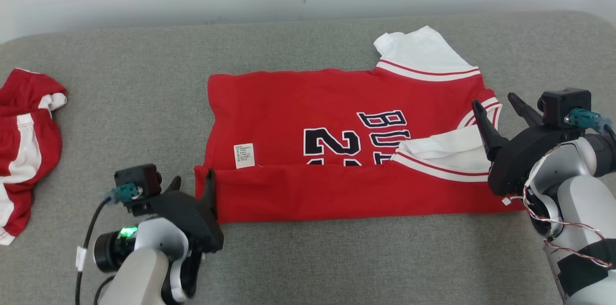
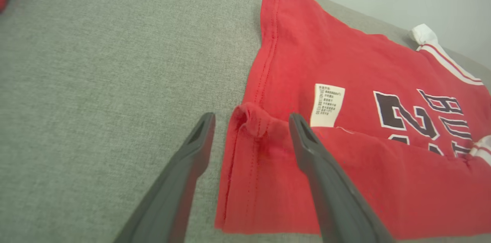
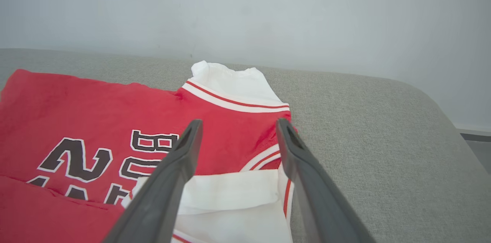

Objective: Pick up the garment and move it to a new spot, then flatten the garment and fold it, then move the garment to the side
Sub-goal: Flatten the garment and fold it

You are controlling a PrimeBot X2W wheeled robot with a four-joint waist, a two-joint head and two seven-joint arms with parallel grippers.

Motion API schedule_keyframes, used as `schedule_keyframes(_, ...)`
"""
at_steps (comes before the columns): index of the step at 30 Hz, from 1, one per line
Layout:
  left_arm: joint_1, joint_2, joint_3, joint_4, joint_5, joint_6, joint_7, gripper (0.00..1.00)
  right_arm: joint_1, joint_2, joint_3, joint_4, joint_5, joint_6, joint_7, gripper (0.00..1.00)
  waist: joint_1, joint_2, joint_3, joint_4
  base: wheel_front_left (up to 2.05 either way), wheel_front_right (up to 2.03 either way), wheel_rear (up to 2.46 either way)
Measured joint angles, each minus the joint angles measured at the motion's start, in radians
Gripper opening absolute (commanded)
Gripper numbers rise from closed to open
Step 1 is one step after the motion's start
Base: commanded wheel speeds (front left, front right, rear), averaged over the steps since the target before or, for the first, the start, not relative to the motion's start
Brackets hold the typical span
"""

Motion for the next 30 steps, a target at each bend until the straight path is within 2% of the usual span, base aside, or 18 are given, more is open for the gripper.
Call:
schedule_keyframes(3, 0.037, 0.018, -0.017, -0.012, 0.021, 0.0, -0.018, 1.0, 0.033, 0.001, -0.015, 0.004, 0.005, 0.0, 0.0, 1.0, 0.0, 0.0, -0.011, -0.002, 0.0, 0.0, 0.0)
schedule_keyframes(11, 0.09, 0.054, -0.079, -0.032, 0.093, 0.009, -0.032, 1.0, 0.154, -0.01, -0.078, -0.02, -0.027, 0.0, 0.12, 1.0, 0.0, 0.0, -0.021, -0.012, 0.0, 0.0, 0.0)
schedule_keyframes(15, 0.089, 0.073, -0.107, -0.017, 0.144, 0.034, -0.035, 1.0, 0.19, 0.004, -0.117, -0.036, -0.067, 0.0, 0.166, 1.0, -0.0001, 0.0, -0.01, -0.022, 0.0, 0.0, 0.0)
schedule_keyframes(24, 0.064, 0.066, -0.121, 0.055, 0.163, 0.052, -0.071, 1.0, 0.206, 0.054, -0.192, -0.003, -0.153, 0.0, 0.224, 1.0, -0.0001, 0.0, 0.025, -0.033, 0.0, 0.0, 0.0)
schedule_keyframes(30, 0.045, 0.057, -0.125, 0.096, 0.162, 0.053, -0.077, 1.0, 0.209, 0.078, -0.198, 0.016, -0.151, 0.0, 0.243, 1.0, -0.0001, -0.0001, 0.036, -0.027, 0.0, 0.0, 0.0)
